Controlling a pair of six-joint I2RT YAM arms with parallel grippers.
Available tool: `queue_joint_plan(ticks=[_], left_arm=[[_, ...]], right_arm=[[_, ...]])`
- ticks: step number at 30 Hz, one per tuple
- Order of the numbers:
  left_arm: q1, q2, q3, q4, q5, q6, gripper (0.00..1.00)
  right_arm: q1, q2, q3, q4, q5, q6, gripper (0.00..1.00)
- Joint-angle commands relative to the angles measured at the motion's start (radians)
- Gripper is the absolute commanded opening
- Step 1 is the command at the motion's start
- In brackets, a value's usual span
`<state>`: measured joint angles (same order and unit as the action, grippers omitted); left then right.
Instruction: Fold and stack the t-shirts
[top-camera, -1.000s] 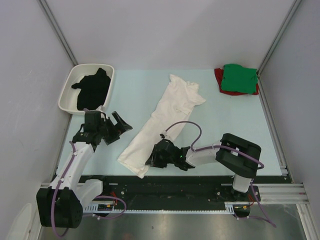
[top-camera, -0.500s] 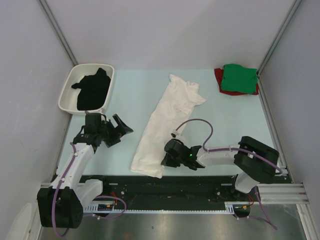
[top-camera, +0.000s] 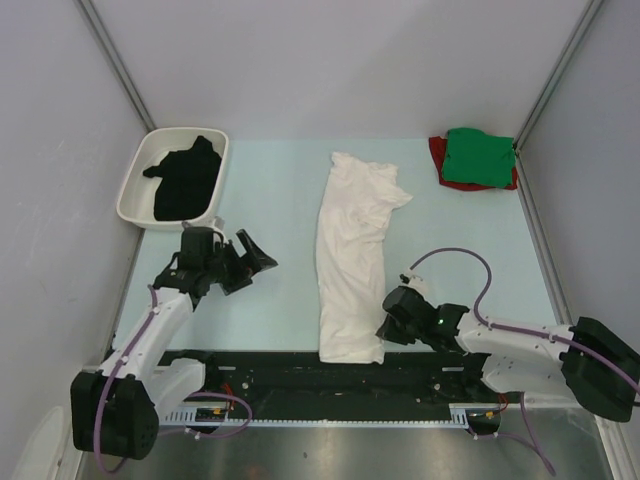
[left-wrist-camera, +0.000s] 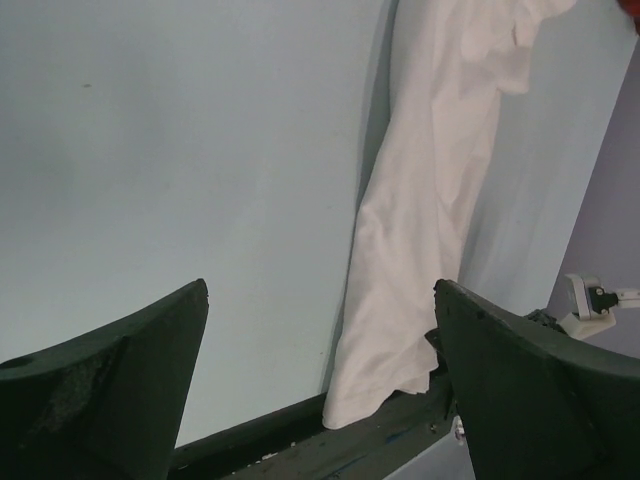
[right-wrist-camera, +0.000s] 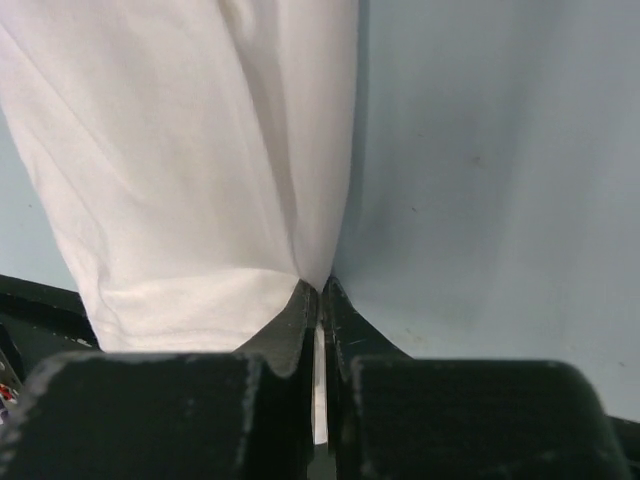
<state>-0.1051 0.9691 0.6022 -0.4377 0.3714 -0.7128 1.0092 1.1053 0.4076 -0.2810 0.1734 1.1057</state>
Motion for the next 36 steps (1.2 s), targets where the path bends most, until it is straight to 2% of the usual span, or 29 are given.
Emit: queue_joint_plan(ticks=[1,4,7,8,10,11,12,13,16,17,19,20,21,23,24,25,32,36], left_arm=[[-0.093,0.037,0.036,0.06,-0.012,-0.051,1.0],[-0.148,0.063,0.064,0.068,-0.035,-0.065,1.0],[-0.183,0.088,0.091,0.073,-0.048,-0.066,1.0],[-0.186,0.109,0.097,0.079,-0.055,-0.063,1.0],[-0.186,0.143,0.123,0.094,-0.054,-0.057,1.0],[-0.188,0.187,0.137,0.102,-0.04,-0.051,1.0],[-0.188,0.215,0.175,0.103,-0.035,-0.036,1.0],[-0.188,0.241,0.201,0.099,-0.034,-0.027,1.0],[-0.188,0.371,0.313,0.105,0.006,0.004,1.0],[-0.191,0.403,0.347,0.1,0.008,0.007,1.0],[-0.199,0.512,0.464,0.077,0.009,0.033,1.0],[-0.205,0.546,0.505,0.068,0.005,0.042,1.0],[-0.208,0.592,0.587,0.063,0.007,0.062,1.0],[-0.211,0.73,0.68,0.038,0.018,0.082,1.0],[-0.212,0.776,0.774,0.021,0.017,0.096,1.0],[-0.214,0.875,0.819,-0.008,0.017,0.104,1.0],[-0.219,1.26,1.224,-0.14,-0.038,0.171,0.92],[-0.222,1.425,1.459,-0.185,-0.049,0.19,0.89]], right_arm=[[0.0,-0.077,-0.001,-0.173,0.044,0.019,0.0],[0.011,-0.145,0.02,-0.288,0.095,0.036,0.0],[0.003,-0.222,0.022,-0.325,0.098,0.034,0.0],[0.003,-0.235,0.03,-0.325,0.1,0.033,0.29],[0.0,-0.255,0.052,-0.29,0.104,0.004,0.6],[-0.001,-0.255,0.08,-0.287,0.116,-0.032,0.84],[-0.003,-0.24,0.147,-0.29,0.165,-0.058,0.94],[-0.01,-0.231,0.193,-0.291,0.19,-0.084,1.0],[-0.087,-0.17,0.35,-0.274,0.271,-0.226,1.0],[-0.174,-0.15,0.374,-0.255,0.264,-0.275,1.0],[-0.289,-0.101,0.422,-0.169,0.174,-0.361,1.0],[-0.393,-0.085,0.427,-0.134,0.134,-0.375,1.0],[-0.449,-0.069,0.431,-0.074,0.054,-0.38,1.0],[-0.521,-0.021,0.438,-0.032,-0.001,-0.382,1.0],[-0.568,-0.007,0.439,-0.005,-0.029,-0.38,1.0],[-0.583,0.004,0.439,0.002,-0.035,-0.379,1.0],[-0.604,0.044,0.433,0.023,-0.037,-0.405,1.0],[-0.601,0.053,0.393,0.071,-0.06,-0.414,1.0]])
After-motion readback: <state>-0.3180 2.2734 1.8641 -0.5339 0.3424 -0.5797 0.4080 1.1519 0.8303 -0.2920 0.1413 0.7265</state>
